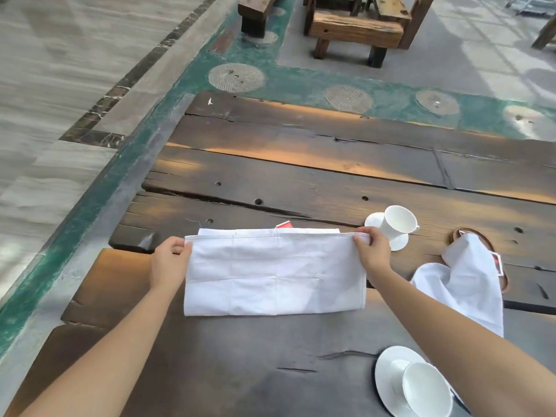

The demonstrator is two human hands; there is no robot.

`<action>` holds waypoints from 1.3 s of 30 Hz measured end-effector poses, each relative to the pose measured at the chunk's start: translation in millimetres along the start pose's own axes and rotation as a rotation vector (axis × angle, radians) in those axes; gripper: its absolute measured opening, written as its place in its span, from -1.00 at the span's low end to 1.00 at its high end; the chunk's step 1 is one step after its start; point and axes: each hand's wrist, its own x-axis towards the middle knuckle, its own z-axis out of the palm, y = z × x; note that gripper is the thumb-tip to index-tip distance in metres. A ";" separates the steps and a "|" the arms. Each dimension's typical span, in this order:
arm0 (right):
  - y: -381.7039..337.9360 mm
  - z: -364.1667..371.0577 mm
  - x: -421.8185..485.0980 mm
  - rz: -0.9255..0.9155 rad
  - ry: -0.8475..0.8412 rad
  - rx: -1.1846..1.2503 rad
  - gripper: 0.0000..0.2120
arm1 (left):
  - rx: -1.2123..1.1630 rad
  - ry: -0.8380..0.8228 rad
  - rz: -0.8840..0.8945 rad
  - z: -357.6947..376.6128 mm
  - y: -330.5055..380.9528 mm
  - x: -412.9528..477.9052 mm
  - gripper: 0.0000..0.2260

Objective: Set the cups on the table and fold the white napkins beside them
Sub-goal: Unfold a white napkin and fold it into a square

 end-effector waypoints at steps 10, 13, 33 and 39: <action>26.9 50.5 66.0 0.110 -0.026 -0.057 -0.84 | 0.153 -0.034 0.016 39.9 -21.6 63.9 -0.90; 35.4 57.4 75.7 0.138 -0.027 -0.076 -0.84 | 0.207 -0.055 0.072 50.0 -25.3 68.7 -0.88; 53.5 76.9 92.5 0.185 -0.026 -0.309 -0.96 | 0.331 -0.044 -0.075 72.4 -30.5 90.4 -0.86; 54.8 75.7 93.6 0.135 -0.060 -0.374 -0.83 | 0.332 -0.017 -0.107 73.9 -29.1 95.9 -0.86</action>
